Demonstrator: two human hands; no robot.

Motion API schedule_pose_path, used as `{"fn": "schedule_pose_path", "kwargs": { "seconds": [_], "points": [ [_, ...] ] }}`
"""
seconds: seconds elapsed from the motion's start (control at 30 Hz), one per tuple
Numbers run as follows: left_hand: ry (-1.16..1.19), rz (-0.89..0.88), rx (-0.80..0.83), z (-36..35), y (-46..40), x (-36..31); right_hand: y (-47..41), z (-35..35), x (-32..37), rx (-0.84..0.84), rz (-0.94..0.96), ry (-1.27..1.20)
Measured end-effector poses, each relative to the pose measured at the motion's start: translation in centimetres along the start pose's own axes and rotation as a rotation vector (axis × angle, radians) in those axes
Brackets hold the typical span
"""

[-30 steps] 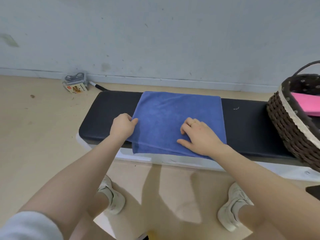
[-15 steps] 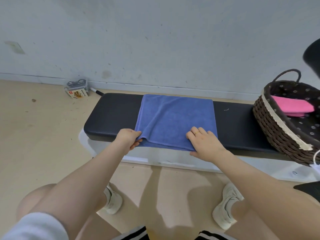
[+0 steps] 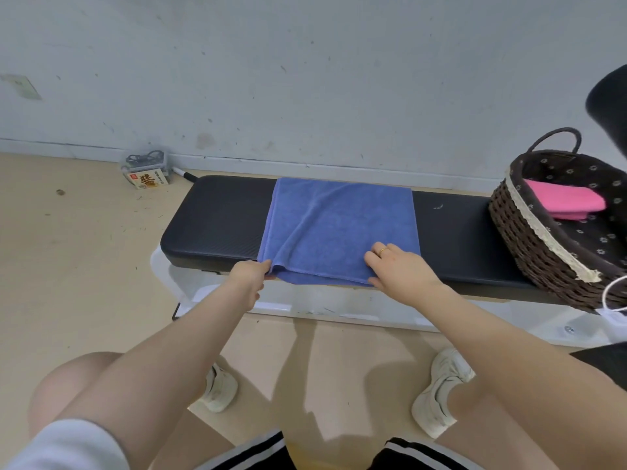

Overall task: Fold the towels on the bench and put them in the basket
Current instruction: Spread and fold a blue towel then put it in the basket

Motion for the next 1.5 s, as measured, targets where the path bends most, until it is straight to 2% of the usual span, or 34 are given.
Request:
{"fn": "schedule_pose_path", "kwargs": {
  "seconds": [0.17, 0.3, 0.37, 0.53, 0.63, 0.7, 0.8, 0.97, 1.03, 1.1, 1.17, 1.23, 1.37, 1.5],
  "points": [
    [0.148, -0.16, -0.054, 0.6, 0.7, -1.1, 0.3, -0.6, 0.8, 0.06, -0.079, 0.109],
    [0.11, -0.384, -0.107, 1.6, 2.2, -3.0, -0.9, -0.1, 1.1, 0.061, -0.152, 0.014],
    [0.115, -0.429, -0.106, 1.9, 2.5, -3.5, -1.0, 0.2, 0.6, 0.062, -0.139, -0.016],
    [0.312, -0.334, -0.025, 1.5, 2.0, -2.9, -0.3, 0.1, -1.7, 0.105, -0.055, -0.181],
    [0.367, -0.25, -0.009, 1.3, 1.5, -2.4, 0.4, -0.1, -2.5, 0.053, -0.048, -0.291],
    [0.4, -0.172, 0.063, 1.1, 1.1, -2.1, 1.0, -0.5, -2.6, 0.016, -0.065, -0.325],
    [0.311, -0.071, 0.14, 0.6, 1.1, -1.7, 1.6, -0.9, -2.7, 0.039, -0.114, -0.243],
    [0.152, -0.194, 0.056, 1.0, 0.8, -2.1, 2.6, -0.4, -2.8, 0.038, -0.278, -0.085],
    [0.136, -0.225, 0.016, 1.6, 0.6, -2.4, 3.2, 0.5, -3.6, -0.074, -0.382, -0.145],
    [0.169, -0.222, 0.003, 2.2, 0.4, -2.6, 4.2, 1.2, -4.8, -0.276, -0.446, -0.25],
    [0.181, -0.224, -0.013, 2.6, 0.4, -2.6, 5.5, 1.3, -5.6, -0.474, -0.419, -0.322],
    [0.149, -0.251, -0.052, 2.7, 0.5, -2.5, 6.4, 0.7, -5.6, -0.528, -0.331, -0.323],
    [0.115, -0.271, -0.076, 2.5, 0.8, -2.2, 6.5, -2.0, -3.8, -0.315, -0.116, -0.129],
    [0.041, -0.244, -0.075, 2.5, 0.6, -1.4, 6.7, -3.1, -3.7, -0.254, -0.097, -0.035]
  ]
}}
Point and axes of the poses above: each hand's wrist, its own y-axis away from the middle knuckle, its own z-axis out of the back of the hand, x = y × z, the point moved 4 cm from there along -y, towards the middle knuckle, and after that the axes turned 6 degrees about z, right-handed, at the moved point
